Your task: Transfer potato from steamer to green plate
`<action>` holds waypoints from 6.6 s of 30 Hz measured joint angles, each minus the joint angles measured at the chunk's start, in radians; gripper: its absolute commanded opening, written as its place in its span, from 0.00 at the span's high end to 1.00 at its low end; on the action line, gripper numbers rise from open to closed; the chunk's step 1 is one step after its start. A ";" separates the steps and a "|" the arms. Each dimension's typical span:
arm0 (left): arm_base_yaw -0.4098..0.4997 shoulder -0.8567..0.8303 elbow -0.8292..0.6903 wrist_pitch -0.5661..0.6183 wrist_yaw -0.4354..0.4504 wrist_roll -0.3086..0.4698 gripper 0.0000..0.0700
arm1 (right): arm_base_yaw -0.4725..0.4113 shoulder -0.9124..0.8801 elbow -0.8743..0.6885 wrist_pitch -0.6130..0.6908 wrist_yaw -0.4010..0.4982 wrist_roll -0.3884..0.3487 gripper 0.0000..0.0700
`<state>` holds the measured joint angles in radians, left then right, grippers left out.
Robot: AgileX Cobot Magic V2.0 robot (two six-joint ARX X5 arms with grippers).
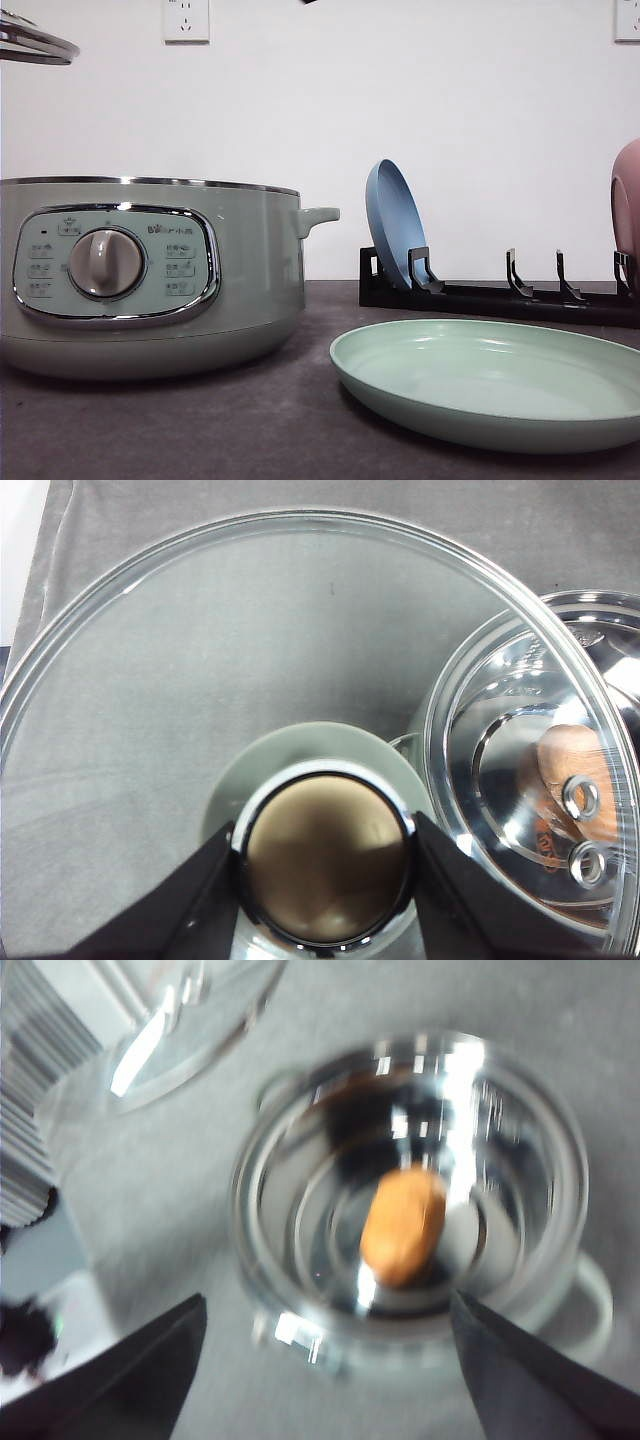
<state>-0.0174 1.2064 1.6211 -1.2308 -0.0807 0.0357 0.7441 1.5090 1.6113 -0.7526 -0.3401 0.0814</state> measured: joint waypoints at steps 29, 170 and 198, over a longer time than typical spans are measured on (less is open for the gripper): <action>0.000 0.000 0.000 0.000 0.000 0.000 0.99 | 0.080 0.595 0.291 0.063 0.204 -0.007 0.22; -0.338 0.239 0.000 0.130 0.164 0.000 0.99 | -0.105 -0.478 -0.886 0.424 0.422 0.324 0.15; -0.365 0.383 0.000 0.191 0.163 0.000 0.99 | -0.105 -0.533 -0.886 0.376 0.446 0.308 0.15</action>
<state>-0.3828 1.5894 1.6211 -1.0401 0.0823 0.0353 0.6395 0.9760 0.7250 -0.3771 0.1059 0.3889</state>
